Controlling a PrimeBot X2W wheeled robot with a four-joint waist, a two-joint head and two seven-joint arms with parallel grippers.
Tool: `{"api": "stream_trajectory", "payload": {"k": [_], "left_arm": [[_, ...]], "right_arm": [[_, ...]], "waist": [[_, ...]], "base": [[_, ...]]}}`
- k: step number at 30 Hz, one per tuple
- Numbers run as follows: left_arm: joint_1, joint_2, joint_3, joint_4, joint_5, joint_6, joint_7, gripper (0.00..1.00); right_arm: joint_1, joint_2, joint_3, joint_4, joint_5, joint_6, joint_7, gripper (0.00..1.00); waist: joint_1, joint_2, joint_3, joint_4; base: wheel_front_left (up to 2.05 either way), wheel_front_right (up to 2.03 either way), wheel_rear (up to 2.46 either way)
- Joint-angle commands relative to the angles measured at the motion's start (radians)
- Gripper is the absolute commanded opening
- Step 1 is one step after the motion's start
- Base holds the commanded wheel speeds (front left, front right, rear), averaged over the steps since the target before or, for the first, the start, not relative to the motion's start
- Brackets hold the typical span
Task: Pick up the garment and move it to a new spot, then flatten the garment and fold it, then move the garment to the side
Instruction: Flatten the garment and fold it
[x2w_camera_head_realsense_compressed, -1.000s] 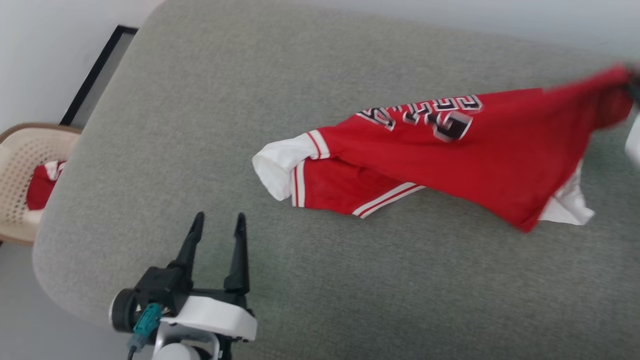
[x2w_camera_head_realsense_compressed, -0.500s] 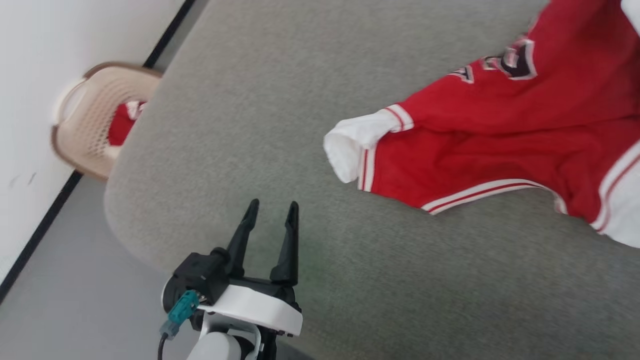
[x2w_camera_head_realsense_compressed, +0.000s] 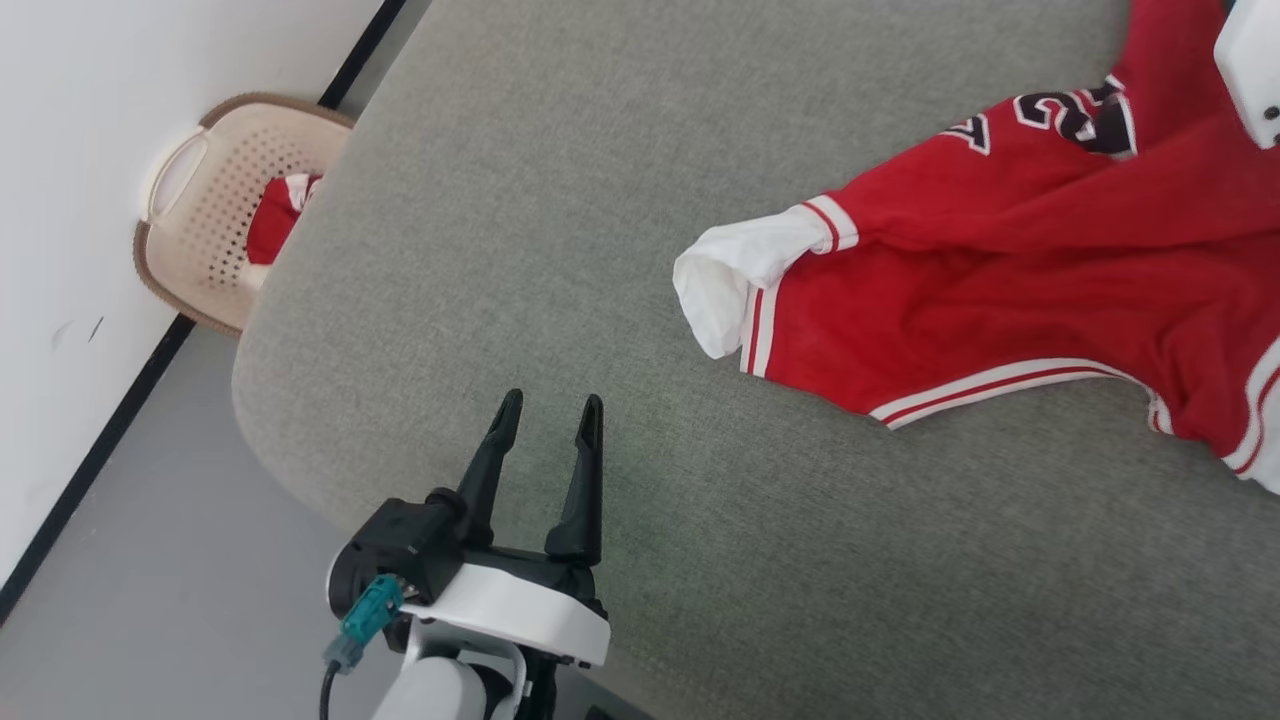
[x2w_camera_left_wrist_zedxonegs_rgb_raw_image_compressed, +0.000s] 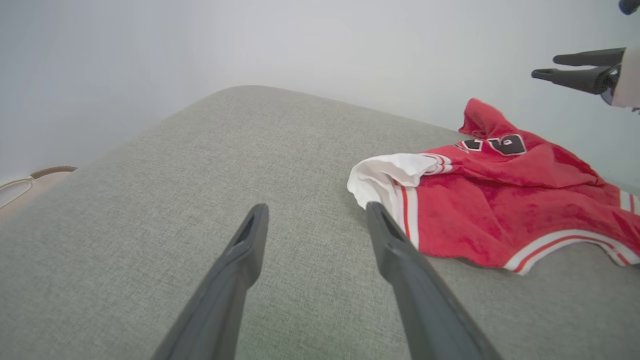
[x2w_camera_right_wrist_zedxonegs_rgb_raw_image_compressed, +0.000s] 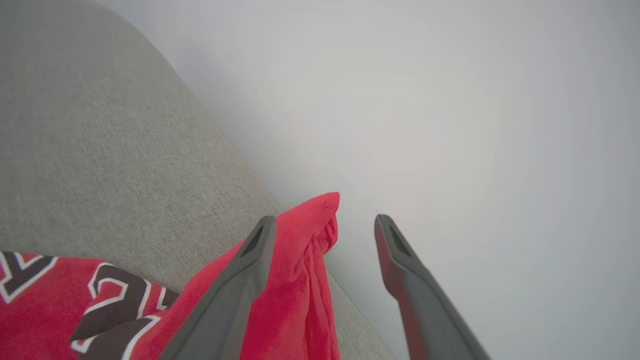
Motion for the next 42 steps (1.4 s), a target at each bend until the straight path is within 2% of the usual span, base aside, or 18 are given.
{"api": "stream_trajectory", "payload": {"k": [1, 5, 9, 16, 21, 25, 27, 32, 37, 42], "left_arm": [[-0.013, 0.000, 0.008, 0.003, 0.009, -0.004, -0.005, 1.00], [0.001, 0.000, 0.035, 0.012, 0.038, -0.010, -0.005, 1.00], [0.017, 0.001, 0.060, 0.019, 0.066, -0.021, -0.005, 1.00], [0.037, 0.000, 0.095, 0.010, 0.089, -0.032, -0.005, 1.00], [0.045, 0.001, 0.106, 0.004, 0.095, -0.033, -0.005, 1.00], [0.046, 0.001, 0.106, -0.002, 0.086, -0.030, -0.005, 1.00], [0.040, 0.000, 0.100, -0.004, 0.080, -0.029, -0.005, 1.00], [0.015, 0.000, 0.078, -0.006, 0.066, -0.027, -0.005, 1.00], [0.002, 0.001, 0.061, -0.001, 0.042, -0.020, -0.005, 1.00], [0.002, 0.000, 0.047, -0.002, 0.028, -0.010, -0.005, 1.00]], "right_arm": [[0.015, 0.005, 0.005, -0.013, 0.030, -0.001, -0.014, 1.00], [0.043, -0.020, 0.048, -0.074, 0.133, -0.001, -0.024, 1.00], [0.081, -0.090, 0.097, -0.167, 0.242, -0.001, 0.028, 1.00], [0.216, -0.310, 0.158, -0.385, 0.456, -0.001, 0.242, 1.00], [0.356, -0.469, 0.160, -0.566, 0.635, -0.001, 0.437, 1.00], [0.445, -0.557, 0.145, -0.697, 0.730, -0.001, 0.563, 1.00], [0.473, -0.574, 0.130, -0.742, 0.751, -0.001, 0.599, 1.00], [0.502, -0.556, 0.074, -0.779, 0.774, -0.001, 0.629, 1.00], [0.528, -0.507, 0.005, -0.779, 0.796, -0.001, 0.672, 1.00], [0.554, -0.469, -0.030, -0.778, 0.751, -0.001, 0.729, 1.00]], "waist": [[0.0000, 0.0000, -0.025, -0.024], [0.0000, 0.0000, -0.065, -0.094], [0.0000, 0.0000, -0.098, -0.165], [0.0000, 0.0000, -0.128, -0.252], [0.0000, 0.0000, -0.135, -0.276], [0.0000, 0.0000, -0.127, -0.285], [0.0000, 0.0000, -0.119, -0.284], [0.0000, 0.0000, -0.098, -0.270], [0.0000, 0.0000, -0.077, -0.236], [0.0000, 0.0000, -0.061, -0.210]], "base": [[0.00, 0.00, 0.00], [0.00, 0.00, 0.00], [0.00, 0.00, 0.00], [0.00, 0.00, 0.00], [0.00, 0.00, 0.00], [0.00, 0.00, 0.00], [0.00, 0.00, 0.00], [0.00, 0.00, 0.00], [0.00, 0.00, 0.00], [0.00, 0.00, 0.00]]}}
